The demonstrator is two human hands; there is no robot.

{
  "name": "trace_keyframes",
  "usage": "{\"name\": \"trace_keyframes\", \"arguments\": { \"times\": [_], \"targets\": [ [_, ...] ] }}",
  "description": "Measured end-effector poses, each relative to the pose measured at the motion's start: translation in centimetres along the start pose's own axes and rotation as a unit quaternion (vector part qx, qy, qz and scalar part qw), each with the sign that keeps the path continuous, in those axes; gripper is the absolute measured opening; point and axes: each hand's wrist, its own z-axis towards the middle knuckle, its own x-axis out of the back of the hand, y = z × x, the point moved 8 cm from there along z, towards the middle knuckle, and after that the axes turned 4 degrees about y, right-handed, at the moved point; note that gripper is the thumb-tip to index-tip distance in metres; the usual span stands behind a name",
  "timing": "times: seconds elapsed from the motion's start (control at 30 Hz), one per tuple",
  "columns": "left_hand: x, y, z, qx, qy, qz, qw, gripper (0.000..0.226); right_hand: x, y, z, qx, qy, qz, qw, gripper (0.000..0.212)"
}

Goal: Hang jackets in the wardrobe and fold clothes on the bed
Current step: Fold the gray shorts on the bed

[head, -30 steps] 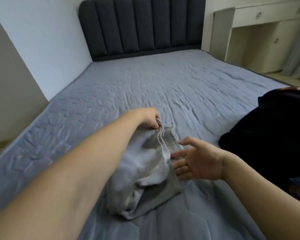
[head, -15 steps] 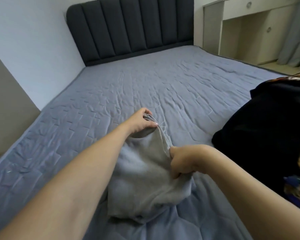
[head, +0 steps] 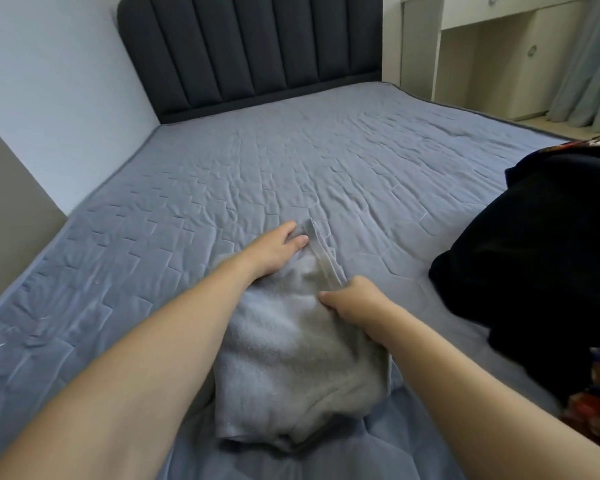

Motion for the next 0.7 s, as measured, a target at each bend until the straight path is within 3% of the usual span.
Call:
{"name": "trace_keyframes", "arguments": {
  "times": [0.1,0.17,0.23,0.27,0.33,0.37,0.47,0.53,0.6,0.7],
  "targets": [
    [2.6,-3.7,-0.3,0.098,-0.010,0.082,0.992,0.048,0.3,0.2,1.0,-0.059,-0.038,0.052,0.996,0.033],
    [4.2,-8.1,-2.0,0.212,-0.033,0.142,0.966,0.079,-0.1,-0.5,1.5,-0.080,-0.082,0.073,0.991,0.029],
    [4.0,-11.1,-4.5,0.302,-0.027,0.046,0.952,0.097,-0.8,-1.9,2.6,-0.074,-0.088,0.042,0.992,0.049],
    [3.4,-11.7,-5.4,0.320,0.005,-0.026,0.947,0.099,-0.5,-2.3,3.6,-0.067,-0.055,-0.035,0.996,0.069],
    [2.7,-12.0,-6.5,0.322,0.088,-0.078,0.939,0.093,0.1,-3.9,5.0,-0.046,0.015,-0.170,0.984,0.102],
    [2.7,-11.9,-6.9,0.313,0.130,-0.078,0.938,0.087,-0.3,-4.6,5.7,-0.042,0.007,-0.173,0.984,0.109],
    [2.4,-12.8,-8.6,0.317,0.197,-0.228,0.900,0.071,-2.6,-5.5,7.4,-0.029,-0.041,-0.110,0.993,0.094],
    [0.9,-13.3,-10.1,0.340,0.141,-0.420,0.829,0.064,-2.9,-5.0,8.4,-0.003,0.016,-0.014,1.000,0.073],
    [-0.2,-12.9,-11.7,0.344,0.053,-0.537,0.769,0.042,-3.2,-3.7,8.4,-0.012,0.036,0.137,0.990,0.060],
    [-0.5,-12.3,-12.8,0.349,0.002,-0.554,0.755,0.024,-3.0,-2.7,8.3,-0.036,0.023,0.233,0.972,0.064]
  ]
}}
